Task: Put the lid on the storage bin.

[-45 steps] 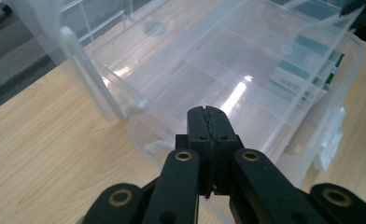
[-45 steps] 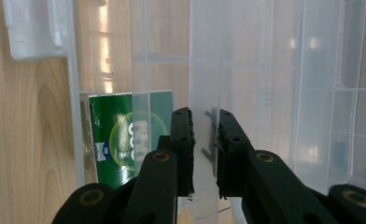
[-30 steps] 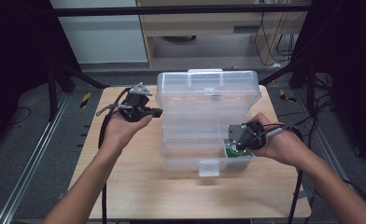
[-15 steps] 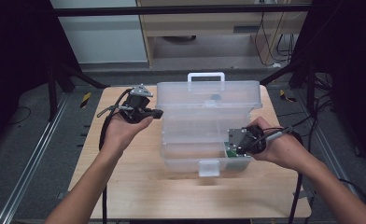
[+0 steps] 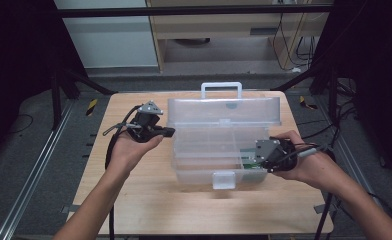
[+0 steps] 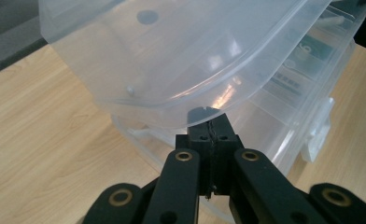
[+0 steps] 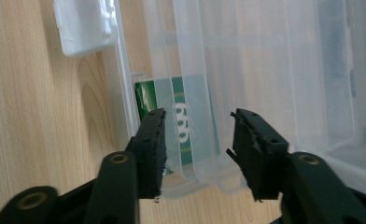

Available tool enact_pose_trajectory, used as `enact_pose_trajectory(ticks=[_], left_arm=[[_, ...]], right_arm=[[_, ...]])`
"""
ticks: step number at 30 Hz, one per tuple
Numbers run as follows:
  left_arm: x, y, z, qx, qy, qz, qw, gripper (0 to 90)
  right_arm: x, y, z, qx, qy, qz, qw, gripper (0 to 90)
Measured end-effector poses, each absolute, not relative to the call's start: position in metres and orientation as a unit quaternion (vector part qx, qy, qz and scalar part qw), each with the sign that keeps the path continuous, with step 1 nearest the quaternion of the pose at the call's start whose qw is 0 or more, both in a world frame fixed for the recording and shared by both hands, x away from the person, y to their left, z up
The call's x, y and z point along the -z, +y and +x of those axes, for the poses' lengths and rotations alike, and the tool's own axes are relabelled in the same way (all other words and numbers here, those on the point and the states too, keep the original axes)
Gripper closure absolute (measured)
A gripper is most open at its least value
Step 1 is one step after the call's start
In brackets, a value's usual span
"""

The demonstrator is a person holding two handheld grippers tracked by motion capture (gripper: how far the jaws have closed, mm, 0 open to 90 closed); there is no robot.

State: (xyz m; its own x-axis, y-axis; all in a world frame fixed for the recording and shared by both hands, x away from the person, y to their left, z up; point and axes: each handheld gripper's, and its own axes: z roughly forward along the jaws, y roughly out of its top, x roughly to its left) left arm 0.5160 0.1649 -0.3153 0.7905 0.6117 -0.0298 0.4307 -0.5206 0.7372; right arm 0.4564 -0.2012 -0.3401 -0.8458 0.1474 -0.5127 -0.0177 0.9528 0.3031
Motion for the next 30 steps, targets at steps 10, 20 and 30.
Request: enact_pose_trajectory(ticks=[10, 20, 30], left_arm=[[0.333, 0.166, 0.504, -0.114, 0.297, 0.867, 0.385, 90.0], [0.338, 0.167, 0.499, -0.116, 0.296, 0.868, 0.382, 90.0], [0.347, 0.172, 0.494, -0.112, 0.298, 0.867, 0.383, 90.0]], right_arm=[[0.346, -0.236, 0.438, -0.171, 0.935, 0.103, 0.294, 36.8], [0.352, -0.255, 0.438, -0.187, 0.924, 0.160, 0.292, 33.6], [0.359, -0.259, 0.436, -0.189, 0.921, 0.184, 0.285, 30.2]])
